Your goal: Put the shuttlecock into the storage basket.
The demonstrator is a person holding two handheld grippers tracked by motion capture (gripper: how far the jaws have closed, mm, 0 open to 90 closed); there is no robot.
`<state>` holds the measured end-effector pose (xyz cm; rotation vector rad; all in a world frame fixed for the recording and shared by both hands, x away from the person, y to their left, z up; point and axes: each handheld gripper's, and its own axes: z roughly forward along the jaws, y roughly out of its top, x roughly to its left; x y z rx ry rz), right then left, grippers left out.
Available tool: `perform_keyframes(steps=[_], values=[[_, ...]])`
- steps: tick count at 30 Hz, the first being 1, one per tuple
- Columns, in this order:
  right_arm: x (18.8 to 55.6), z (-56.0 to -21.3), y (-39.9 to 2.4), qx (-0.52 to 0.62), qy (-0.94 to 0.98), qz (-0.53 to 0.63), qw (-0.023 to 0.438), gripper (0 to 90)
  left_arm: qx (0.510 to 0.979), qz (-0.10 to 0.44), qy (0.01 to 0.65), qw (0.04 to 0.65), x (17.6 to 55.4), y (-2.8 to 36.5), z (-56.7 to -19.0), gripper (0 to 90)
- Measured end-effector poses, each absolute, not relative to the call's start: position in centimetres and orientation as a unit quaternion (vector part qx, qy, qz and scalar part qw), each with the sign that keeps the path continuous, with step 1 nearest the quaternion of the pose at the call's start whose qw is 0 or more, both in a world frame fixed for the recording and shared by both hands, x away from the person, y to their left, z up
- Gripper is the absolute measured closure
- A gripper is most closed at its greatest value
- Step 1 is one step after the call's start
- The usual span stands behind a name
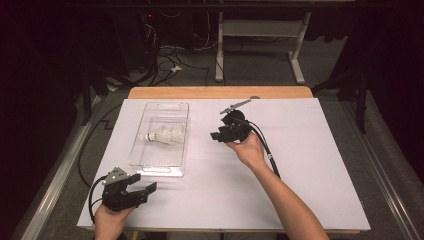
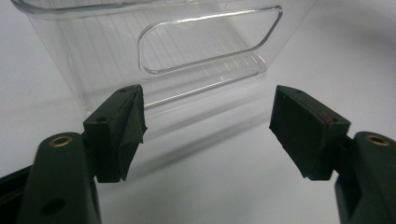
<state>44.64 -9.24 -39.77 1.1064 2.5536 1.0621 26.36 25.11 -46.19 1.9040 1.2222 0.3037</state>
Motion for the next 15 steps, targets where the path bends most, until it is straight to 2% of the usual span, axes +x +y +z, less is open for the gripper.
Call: perform_keyframes(steps=[15], values=[[44.2, -40.4, -10.9, 0.38, 0.85, 0.356, 0.081, 56.4, 0.758, 0.121, 0.488, 0.416, 26.4, 25.1, -46.2, 27.5]])
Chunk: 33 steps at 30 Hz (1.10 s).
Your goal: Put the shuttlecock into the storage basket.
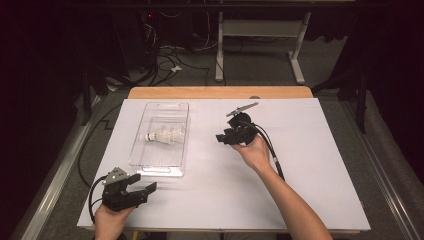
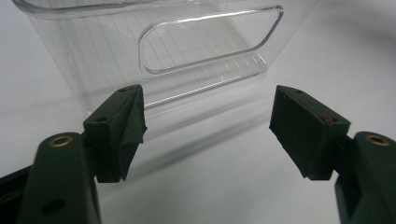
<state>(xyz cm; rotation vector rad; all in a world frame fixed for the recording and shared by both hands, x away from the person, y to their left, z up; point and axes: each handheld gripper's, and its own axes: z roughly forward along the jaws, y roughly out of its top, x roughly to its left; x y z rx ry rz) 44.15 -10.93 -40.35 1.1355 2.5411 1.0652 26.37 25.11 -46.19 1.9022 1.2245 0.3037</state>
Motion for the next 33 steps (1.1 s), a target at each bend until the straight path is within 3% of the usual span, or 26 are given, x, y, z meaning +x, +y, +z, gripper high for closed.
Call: perform_keyframes(steps=[33], values=[[43.1, -42.4, -14.3, 0.408, 0.839, 0.352, 0.07, 56.5, 0.756, 0.116, 0.491, 0.418, 26.4, 25.1, -46.2, 27.5]])
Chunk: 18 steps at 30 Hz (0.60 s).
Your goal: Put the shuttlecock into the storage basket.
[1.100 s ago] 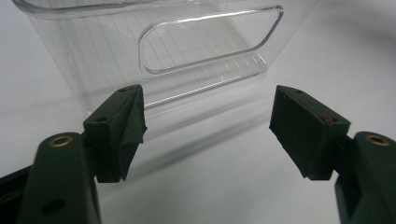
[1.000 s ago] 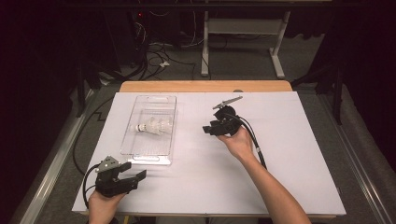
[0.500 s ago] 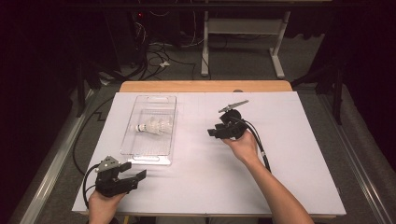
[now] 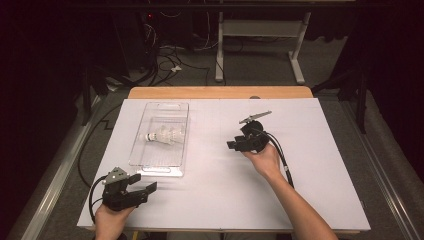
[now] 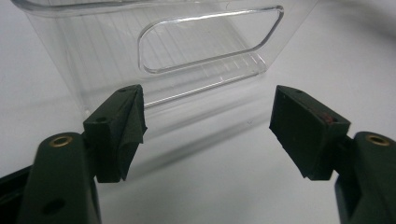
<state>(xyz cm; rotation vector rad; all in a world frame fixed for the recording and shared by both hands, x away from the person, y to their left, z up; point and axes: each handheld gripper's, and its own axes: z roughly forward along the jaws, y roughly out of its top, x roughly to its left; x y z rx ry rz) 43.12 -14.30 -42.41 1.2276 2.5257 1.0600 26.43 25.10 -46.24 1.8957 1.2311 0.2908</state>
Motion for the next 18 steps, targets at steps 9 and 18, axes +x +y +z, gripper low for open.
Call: perform_keyframes(steps=[9, 18], values=[[42.7, -42.2, -14.8, 0.405, 0.84, 0.352, 0.077, 56.5, 0.755, 0.115, 0.492, 0.419, 26.5, 25.1, -46.3, 27.5], [42.2, -42.5, -15.9, 0.41, 0.838, 0.351, 0.08, 56.5, 0.754, 0.116, 0.493, 0.419, 26.4, 25.1, -46.3, 27.5]])
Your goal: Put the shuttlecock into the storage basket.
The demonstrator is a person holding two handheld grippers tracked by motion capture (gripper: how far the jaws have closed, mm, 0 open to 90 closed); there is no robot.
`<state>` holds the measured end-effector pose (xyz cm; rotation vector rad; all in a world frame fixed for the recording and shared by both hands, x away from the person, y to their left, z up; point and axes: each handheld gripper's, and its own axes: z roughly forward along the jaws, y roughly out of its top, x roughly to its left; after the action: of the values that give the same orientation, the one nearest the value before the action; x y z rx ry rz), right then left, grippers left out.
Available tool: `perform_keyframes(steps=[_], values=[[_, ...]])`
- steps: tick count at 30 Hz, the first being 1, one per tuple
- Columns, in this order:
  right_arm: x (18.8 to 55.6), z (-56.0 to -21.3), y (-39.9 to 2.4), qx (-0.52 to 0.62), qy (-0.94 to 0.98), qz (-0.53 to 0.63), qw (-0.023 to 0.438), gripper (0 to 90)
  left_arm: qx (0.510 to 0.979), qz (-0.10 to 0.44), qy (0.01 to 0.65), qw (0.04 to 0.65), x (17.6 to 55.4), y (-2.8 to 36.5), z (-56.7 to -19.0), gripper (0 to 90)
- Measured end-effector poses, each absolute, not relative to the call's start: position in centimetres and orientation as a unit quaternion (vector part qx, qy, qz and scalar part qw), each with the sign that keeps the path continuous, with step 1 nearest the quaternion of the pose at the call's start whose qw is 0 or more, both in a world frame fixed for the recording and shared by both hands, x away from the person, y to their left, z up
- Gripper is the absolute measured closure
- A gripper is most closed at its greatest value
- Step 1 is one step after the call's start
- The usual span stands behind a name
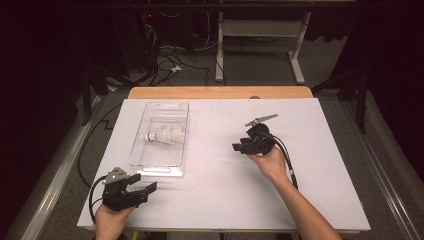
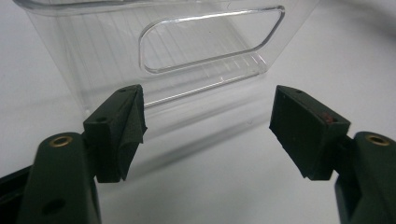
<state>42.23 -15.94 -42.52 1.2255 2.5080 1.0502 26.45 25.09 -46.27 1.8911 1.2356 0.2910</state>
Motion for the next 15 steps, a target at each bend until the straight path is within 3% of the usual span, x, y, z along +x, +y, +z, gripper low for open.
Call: perform_keyframes(steps=[15], values=[[41.3, -43.1, -18.2, 0.422, 0.831, 0.353, 0.083, 56.5, 0.754, 0.116, 0.493, 0.418, 26.4, 25.1, -46.3, 27.5]])
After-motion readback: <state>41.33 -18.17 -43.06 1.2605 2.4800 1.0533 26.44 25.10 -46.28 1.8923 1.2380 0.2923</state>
